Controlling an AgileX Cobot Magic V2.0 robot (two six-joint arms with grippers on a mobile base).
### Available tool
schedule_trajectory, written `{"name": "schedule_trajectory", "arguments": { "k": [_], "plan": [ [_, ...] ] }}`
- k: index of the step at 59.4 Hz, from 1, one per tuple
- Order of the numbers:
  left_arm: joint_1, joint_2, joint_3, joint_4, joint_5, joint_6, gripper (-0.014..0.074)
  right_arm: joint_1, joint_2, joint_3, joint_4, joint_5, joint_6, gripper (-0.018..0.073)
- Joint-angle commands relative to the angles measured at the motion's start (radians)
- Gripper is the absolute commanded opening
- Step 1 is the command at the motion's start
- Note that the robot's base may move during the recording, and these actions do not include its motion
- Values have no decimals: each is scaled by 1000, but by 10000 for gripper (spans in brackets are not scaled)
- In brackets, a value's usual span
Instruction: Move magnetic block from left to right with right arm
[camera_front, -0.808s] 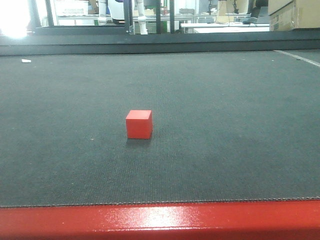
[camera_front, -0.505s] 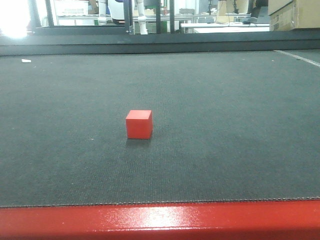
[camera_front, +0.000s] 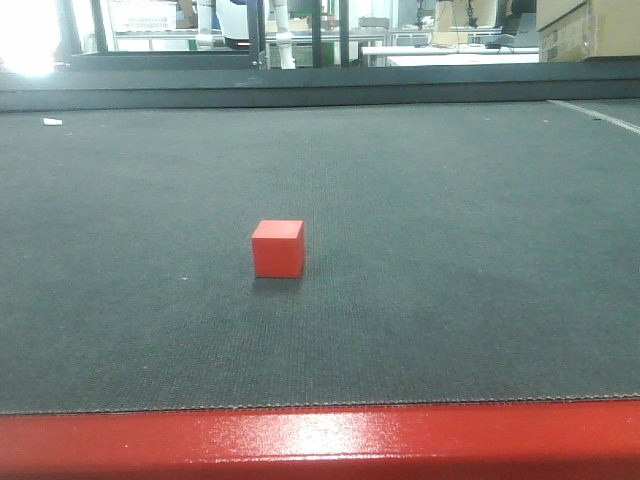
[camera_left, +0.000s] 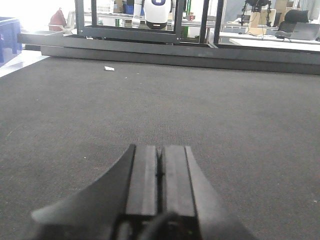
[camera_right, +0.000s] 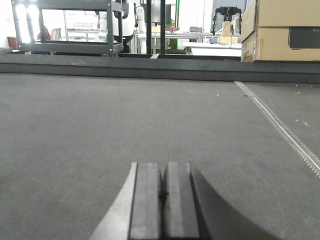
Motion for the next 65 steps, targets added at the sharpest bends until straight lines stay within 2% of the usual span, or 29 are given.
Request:
{"name": "schedule_trajectory", "arguments": {
  "k": [1, 11, 24, 28, 34, 38, 44, 55, 65],
  "plan": [
    [3, -15, 9, 0, -88, -7, -116, -5, -20, -4, -7, -112, 0, 69],
    [3, -15, 9, 0, -88, -7, -116, -5, -17, -56, -6, -109, 0, 69],
    [3, -15, 9, 0, -88, -7, -116, -5, 169, -313, -6, 26, 0, 78],
    [3, -15, 9, 0, -88, -7, -116, 2, 276, -394, -6, 29, 0, 137],
    [3, -15, 9, 0, -88, -7, -116, 37, 431, -506, -6, 33, 0, 330],
    [3, -15, 9, 0, -88, -7, -116, 83, 541, -583, -6, 36, 0, 489],
    [3, -15, 9, 0, -88, -7, -116, 172, 708, -696, -6, 74, 0, 654],
    [3, -15, 9, 0, -88, -7, -116, 343, 965, -916, -6, 200, 14, 634],
    [3, -15, 9, 0, -88, -7, -116, 501, 1186, -1089, -6, 283, 84, 634]
  ]
}}
